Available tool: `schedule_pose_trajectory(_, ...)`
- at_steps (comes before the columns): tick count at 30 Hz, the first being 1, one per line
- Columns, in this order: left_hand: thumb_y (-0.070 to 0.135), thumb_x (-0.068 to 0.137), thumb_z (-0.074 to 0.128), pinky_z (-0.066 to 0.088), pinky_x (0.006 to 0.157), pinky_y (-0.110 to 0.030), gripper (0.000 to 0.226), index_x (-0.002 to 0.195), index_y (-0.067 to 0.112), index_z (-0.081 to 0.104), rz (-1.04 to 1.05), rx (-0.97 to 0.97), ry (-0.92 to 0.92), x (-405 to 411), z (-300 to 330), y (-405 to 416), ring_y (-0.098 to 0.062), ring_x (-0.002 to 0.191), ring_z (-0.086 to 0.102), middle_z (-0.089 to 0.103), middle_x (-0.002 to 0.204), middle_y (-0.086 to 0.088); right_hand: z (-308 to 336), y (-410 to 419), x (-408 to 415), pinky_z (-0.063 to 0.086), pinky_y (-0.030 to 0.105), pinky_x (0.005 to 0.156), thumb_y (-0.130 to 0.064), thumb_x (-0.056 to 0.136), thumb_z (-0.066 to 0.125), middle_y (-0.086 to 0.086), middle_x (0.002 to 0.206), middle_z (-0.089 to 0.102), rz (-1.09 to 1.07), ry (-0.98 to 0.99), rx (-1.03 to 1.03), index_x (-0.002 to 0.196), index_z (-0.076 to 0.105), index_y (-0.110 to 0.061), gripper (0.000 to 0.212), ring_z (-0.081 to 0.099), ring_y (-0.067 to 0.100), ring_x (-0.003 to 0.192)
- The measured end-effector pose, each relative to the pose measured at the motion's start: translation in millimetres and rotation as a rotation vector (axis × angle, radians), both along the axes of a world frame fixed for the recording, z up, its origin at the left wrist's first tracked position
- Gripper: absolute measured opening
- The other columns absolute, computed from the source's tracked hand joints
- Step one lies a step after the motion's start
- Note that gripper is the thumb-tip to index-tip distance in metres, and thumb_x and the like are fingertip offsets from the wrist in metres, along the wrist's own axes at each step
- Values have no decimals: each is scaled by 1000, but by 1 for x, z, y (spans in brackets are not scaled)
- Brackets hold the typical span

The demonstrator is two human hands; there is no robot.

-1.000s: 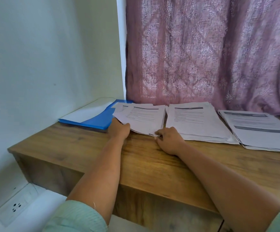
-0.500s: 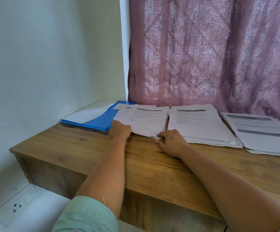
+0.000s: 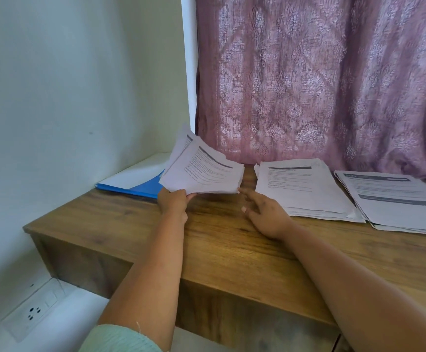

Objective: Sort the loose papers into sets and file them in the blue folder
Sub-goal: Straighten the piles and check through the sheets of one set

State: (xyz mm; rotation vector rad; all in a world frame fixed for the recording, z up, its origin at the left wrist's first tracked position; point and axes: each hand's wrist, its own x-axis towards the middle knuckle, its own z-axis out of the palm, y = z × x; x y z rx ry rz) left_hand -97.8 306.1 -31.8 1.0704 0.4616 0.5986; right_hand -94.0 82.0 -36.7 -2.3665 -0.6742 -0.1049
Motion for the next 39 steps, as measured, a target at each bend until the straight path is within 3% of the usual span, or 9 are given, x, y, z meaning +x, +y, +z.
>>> schedule_pose_trajectory(5, -5, 93, 56, 59, 74, -26, 36, 125, 12, 54, 5, -22, -126, -46, 5, -23, -19, 102, 63, 60, 116, -2, 9, -9, -8, 55, 41, 90, -77, 83, 41, 5, 118, 64, -161, 265, 632, 129, 50, -28, 68, 65, 23, 103)
schedule_pose_trajectory(9, 2, 95, 57, 59, 76, -25, 33, 125, 16, 54, -62, 5, -191, -89, 2, -62, -18, 108, 62, 60, 119, -1, 27, -29, -23, 54, 47, 90, -65, 90, 45, 16, 115, 65, -78, 756, 1114, 122, 54, -7, 67, 64, 32, 106)
schedule_pose_trajectory(12, 7, 95, 58, 58, 78, -26, 37, 130, 19, 52, -93, 38, -217, -115, -4, -95, -17, 109, 62, 61, 121, 0, 41, -54, -36, 52, 48, 95, -44, 97, 52, 12, 114, 70, -39, 689, 1101, 124, 61, -6, 47, 66, 29, 104)
schedule_pose_trajectory(15, 8, 93, 60, 58, 78, -28, 27, 111, 28, 58, -211, 23, -231, -133, -9, -129, -16, 105, 64, 63, 115, 3, 38, -89, -51, 51, 47, 97, -7, 98, 52, 13, 123, 66, -177, 528, 1029, 130, 55, -5, 32, 65, 30, 108)
schedule_pose_trajectory(20, 16, 88, 68, 58, 71, -28, 23, 109, 23, 58, -348, -92, -120, -147, -11, -167, -17, 100, 66, 66, 112, -2, 23, -158, -98, 57, 50, 85, -5, 98, 50, 4, 118, 67, -353, 385, 908, 131, 52, -17, 35, 67, 28, 102)
schedule_pose_trajectory(25, 11, 86, 70, 55, 90, -45, 42, 122, 26, 53, -457, 289, -30, -163, -4, -190, -21, 103, 65, 66, 113, -1, 19, -232, -148, 60, 43, 75, -5, 98, 51, 4, 113, 70, -388, 409, 923, 124, 55, -21, 31, 69, 27, 99)
schedule_pose_trajectory(31, 15, 82, 76, 54, 88, -47, 59, 126, 34, 42, -624, 633, 97, -188, -7, -214, -18, 98, 63, 65, 107, 6, 9, -283, -162, 54, 48, 92, -12, 92, 62, 5, 114, 70, -475, 336, 562, 120, 63, -15, 28, 68, 27, 103)
schedule_pose_trajectory(36, 34, 85, 73, 49, 69, -34, 70, 140, 22, 32, -582, 1166, 290, -190, -20, -229, -20, 86, 61, 63, 99, -3, -7, -289, -161, 55, 37, 72, -34, 81, 75, -7, 84, 65, -691, 129, 233, 93, 70, -25, 16, 63, 20, 86)
schedule_pose_trajectory(39, 45, 83, 72, 45, 70, -32, 63, 133, 20, 42, -513, 1382, 366, -189, -14, -225, -20, 93, 56, 60, 113, -4, -6, -290, -167, 45, 27, 72, -34, 84, 72, -6, 90, 66, -750, 50, 200, 97, 70, -21, 19, 60, 17, 88)
